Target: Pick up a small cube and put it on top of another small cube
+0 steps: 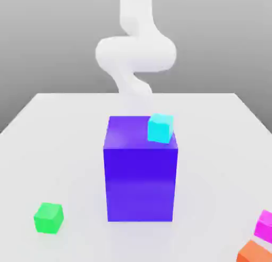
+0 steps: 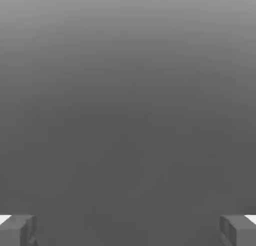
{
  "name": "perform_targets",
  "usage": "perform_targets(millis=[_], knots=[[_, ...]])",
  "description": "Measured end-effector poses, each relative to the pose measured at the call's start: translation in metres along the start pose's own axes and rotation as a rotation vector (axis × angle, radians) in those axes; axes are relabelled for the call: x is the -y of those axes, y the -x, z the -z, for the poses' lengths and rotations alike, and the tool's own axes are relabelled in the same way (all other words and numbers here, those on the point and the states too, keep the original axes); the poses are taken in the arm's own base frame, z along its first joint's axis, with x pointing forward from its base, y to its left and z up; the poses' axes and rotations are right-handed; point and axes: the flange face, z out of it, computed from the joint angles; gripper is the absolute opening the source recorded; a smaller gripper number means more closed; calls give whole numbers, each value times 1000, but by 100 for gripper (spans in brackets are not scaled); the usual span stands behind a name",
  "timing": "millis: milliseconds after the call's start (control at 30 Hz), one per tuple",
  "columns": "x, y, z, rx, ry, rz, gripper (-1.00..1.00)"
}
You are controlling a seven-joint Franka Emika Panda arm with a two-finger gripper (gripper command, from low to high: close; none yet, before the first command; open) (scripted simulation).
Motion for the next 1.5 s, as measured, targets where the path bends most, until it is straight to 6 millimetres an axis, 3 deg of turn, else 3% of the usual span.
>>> perform_targets(millis=[133, 267, 433, 567, 733, 933, 1000, 1067, 1100, 1333, 1467, 1500], knots=[[25, 27, -74, 111, 36, 102, 0], [44, 67, -142, 215, 71, 205, 0], [59, 133, -220, 340, 114, 340, 0], [64, 200, -275, 440, 147, 458, 0], [53, 290, -333, 558, 191, 607, 0], [15, 396, -389, 689, 254, 773, 0], [2, 418, -408, 705, 261, 794, 0], [-11, 433, -428, 709, 262, 799, 0], [-18, 440, -438, 710, 263, 800, -100], [-20, 442, -440, 710, 263, 801, -100], [2, 420, -406, 711, 263, 801, -100], [0, 402, -403, 703, 274, 780, -100]])
